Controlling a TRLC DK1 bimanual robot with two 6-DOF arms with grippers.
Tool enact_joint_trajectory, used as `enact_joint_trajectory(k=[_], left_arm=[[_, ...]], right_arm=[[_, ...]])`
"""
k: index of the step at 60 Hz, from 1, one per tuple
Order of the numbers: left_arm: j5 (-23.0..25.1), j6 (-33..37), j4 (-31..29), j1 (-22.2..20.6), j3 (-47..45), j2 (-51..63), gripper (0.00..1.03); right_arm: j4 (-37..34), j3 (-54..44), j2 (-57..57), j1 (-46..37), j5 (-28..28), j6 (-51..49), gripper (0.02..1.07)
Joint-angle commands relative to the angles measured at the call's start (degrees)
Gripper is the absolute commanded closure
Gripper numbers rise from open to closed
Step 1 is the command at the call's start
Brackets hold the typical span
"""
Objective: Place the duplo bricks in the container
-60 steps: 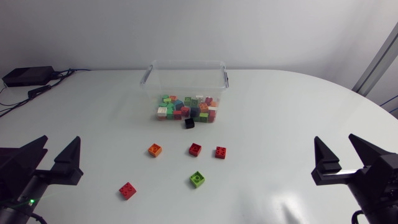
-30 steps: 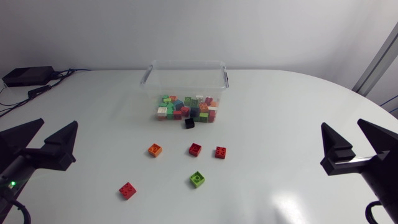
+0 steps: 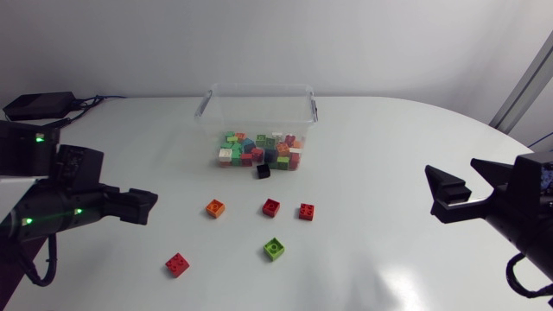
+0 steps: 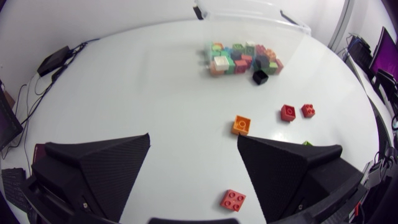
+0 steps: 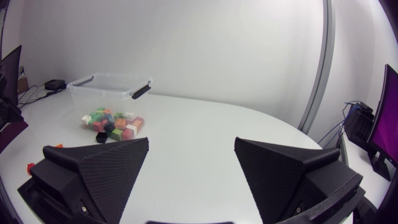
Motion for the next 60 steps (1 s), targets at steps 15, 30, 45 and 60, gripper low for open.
enact_joint_trajectory(k=[15,30,45,60], left_arm=[[0.2,8.32,-11.94,-5.71,7.81,18.78,0.06],[0.2,10.61,-15.36,-9.84,9.13,27.75,0.06],[0.12,12.54,-16.77,-13.27,9.3,33.64,0.08],[-0.32,15.62,-15.45,-13.27,8.95,37.77,0.2]], right_arm=[[-8.65,9.58,17.49,0.37,-0.49,-0.28,0.07],[-16.21,13.01,24.78,0.37,-6.12,-7.48,0.07],[-18.23,13.45,31.2,3.62,-6.38,-19.17,0.07],[-17.44,14.94,38.06,6.78,-6.47,-18.82,0.07]])
